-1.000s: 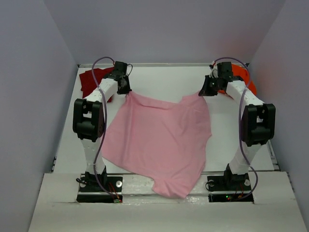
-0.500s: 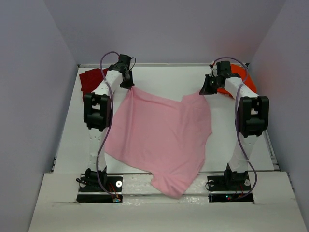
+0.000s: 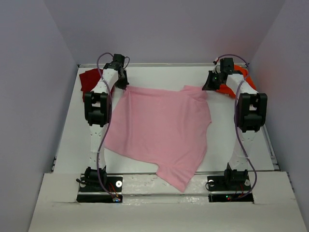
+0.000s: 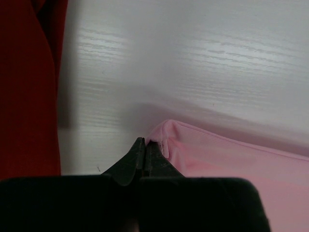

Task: Fold and stack the t-shirts
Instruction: Flatten out the tshirt

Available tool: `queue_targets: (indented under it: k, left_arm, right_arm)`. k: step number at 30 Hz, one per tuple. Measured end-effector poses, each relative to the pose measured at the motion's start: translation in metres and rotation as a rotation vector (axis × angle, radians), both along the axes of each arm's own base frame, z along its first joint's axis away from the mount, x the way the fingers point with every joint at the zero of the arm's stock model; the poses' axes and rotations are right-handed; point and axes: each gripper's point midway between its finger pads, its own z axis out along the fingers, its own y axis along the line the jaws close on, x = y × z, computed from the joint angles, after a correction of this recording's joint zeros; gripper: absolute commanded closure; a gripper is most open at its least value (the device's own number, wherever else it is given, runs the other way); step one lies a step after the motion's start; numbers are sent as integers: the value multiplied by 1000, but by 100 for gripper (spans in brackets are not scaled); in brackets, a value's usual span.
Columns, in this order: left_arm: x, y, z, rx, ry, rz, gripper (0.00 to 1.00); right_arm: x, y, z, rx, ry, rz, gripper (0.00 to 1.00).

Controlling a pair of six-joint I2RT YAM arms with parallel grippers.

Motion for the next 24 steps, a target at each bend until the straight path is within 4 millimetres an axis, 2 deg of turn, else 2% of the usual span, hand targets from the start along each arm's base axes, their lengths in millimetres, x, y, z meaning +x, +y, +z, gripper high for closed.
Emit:
queue_targets:
  k: [9, 13, 20, 24]
  left_arm:
    - [14, -4, -11, -72, -20, -29, 100]
    - [20, -5, -8, -73, -47, -41, 100]
    - [39, -3, 3, -72, -118, -54, 100]
    - [45, 4, 3, -74, -135, -45, 100]
  right_arm:
    - [13, 7, -12, 59, 20, 9, 100]
    - [19, 9, -16, 71, 23, 16, 100]
    - [38, 11, -8, 83, -18, 26, 100]
    - [39, 14, -10, 100, -9, 28, 100]
